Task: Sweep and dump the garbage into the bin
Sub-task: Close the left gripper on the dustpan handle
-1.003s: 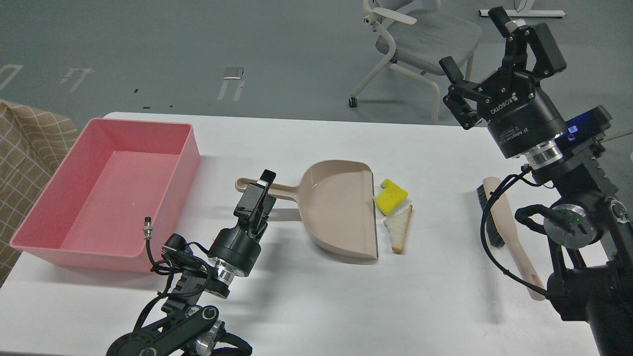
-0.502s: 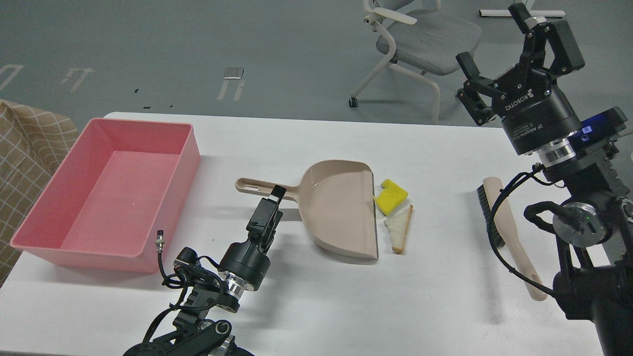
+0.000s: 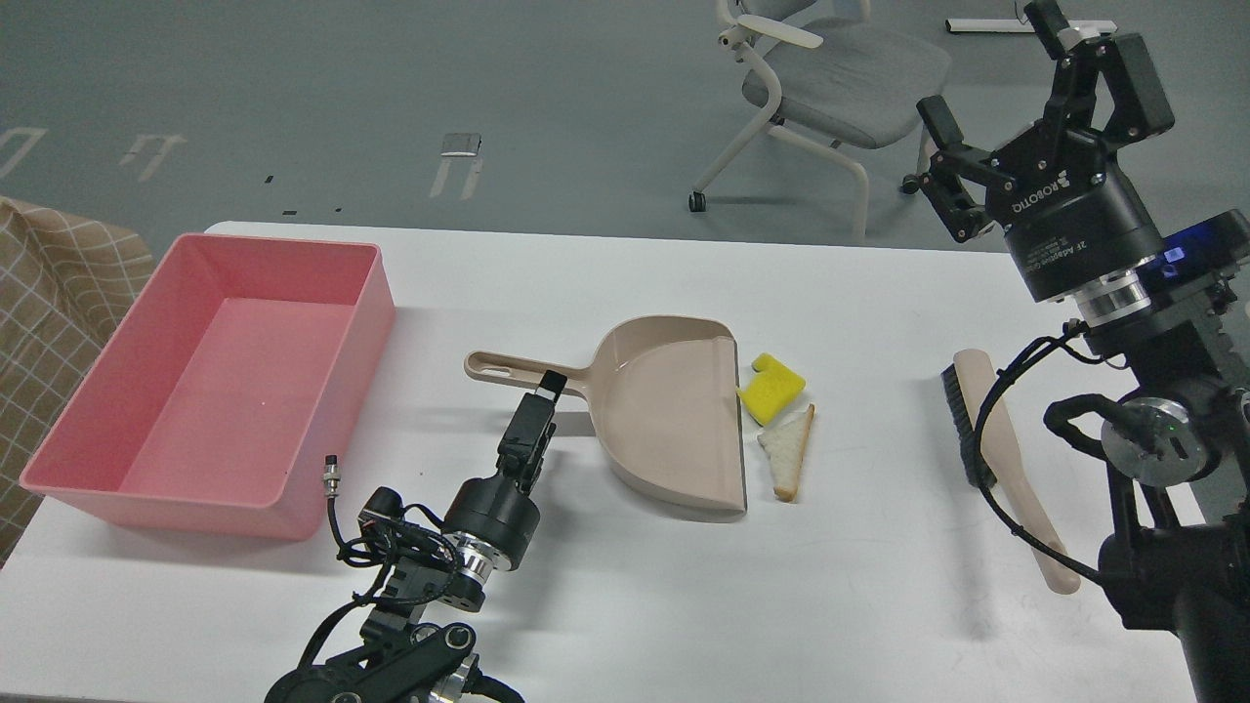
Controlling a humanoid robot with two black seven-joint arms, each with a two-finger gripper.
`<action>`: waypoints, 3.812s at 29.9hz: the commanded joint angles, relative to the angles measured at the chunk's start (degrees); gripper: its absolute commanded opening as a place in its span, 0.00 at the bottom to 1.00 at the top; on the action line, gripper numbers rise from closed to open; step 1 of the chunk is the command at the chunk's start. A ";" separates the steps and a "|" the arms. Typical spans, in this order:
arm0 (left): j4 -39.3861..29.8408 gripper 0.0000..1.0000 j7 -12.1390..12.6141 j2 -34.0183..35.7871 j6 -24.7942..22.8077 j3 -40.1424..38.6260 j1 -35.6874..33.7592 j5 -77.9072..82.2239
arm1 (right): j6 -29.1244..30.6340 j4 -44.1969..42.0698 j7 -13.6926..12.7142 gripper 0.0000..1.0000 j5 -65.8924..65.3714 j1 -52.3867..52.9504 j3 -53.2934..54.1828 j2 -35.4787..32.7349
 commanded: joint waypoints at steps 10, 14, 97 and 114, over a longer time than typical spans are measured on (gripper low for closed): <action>6.99 0.98 -0.14 -3.51 0.00 -0.23 -3.76 -0.88 | -0.17 0.26 0.00 1.00 -0.02 -0.26 0.69 0.00; 8.57 0.98 -0.14 -3.51 0.00 -0.50 -5.25 -0.88 | -0.17 0.26 0.00 1.00 -0.02 -0.26 0.78 0.00; 13.94 0.35 -1.42 -2.37 0.00 -0.14 -9.65 -3.35 | -0.44 0.52 0.08 1.00 -0.02 -0.79 1.84 -0.79; 13.76 0.26 -1.42 -1.23 0.00 0.47 -9.56 -2.82 | -0.53 0.08 0.08 1.00 -0.02 -0.97 2.98 -2.20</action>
